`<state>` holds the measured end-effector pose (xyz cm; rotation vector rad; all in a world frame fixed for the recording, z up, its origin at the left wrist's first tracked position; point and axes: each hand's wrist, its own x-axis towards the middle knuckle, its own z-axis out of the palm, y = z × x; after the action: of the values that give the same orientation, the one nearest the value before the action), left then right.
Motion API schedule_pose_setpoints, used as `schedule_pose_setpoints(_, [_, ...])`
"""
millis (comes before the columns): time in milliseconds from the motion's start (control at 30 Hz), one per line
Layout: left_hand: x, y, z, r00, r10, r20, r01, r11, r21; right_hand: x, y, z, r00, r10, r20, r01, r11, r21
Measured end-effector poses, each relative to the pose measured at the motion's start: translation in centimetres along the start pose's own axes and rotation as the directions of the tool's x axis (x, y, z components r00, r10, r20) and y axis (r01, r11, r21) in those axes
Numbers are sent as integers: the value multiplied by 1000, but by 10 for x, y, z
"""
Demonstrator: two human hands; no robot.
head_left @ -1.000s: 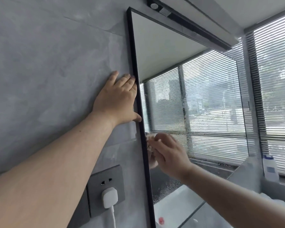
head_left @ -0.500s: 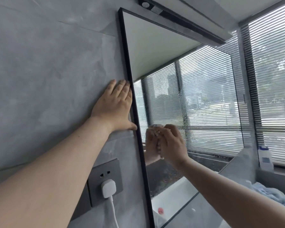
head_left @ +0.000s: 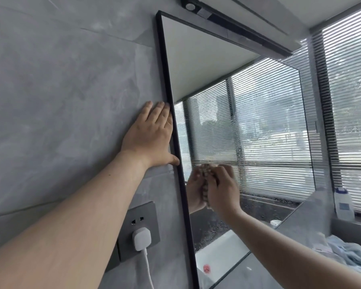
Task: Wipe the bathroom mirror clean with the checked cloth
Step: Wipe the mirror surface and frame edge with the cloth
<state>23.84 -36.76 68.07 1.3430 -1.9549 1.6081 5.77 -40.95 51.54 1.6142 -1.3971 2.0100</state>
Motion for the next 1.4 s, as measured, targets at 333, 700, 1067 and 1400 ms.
schedule_pose_setpoints(333, [0,0,1,1000,-17,-4,17,999,-44,47,-18,1,984,136,-116,-117,982,151])
schedule_pose_setpoints(700, [-2,0,-3,999,-11,-42,7,996,-88,54,13,-5,956,267,-118,-257,962,94])
schedule_pose_setpoints(1067, [-3,0,-1,998,-20,-57,13,992,-126,59,-53,5,908,-419,8,419,905,-75])
schedule_pose_setpoints(1400, [-3,0,0,998,-11,-65,4,994,-107,9,19,4,681,-731,34,724,667,-175])
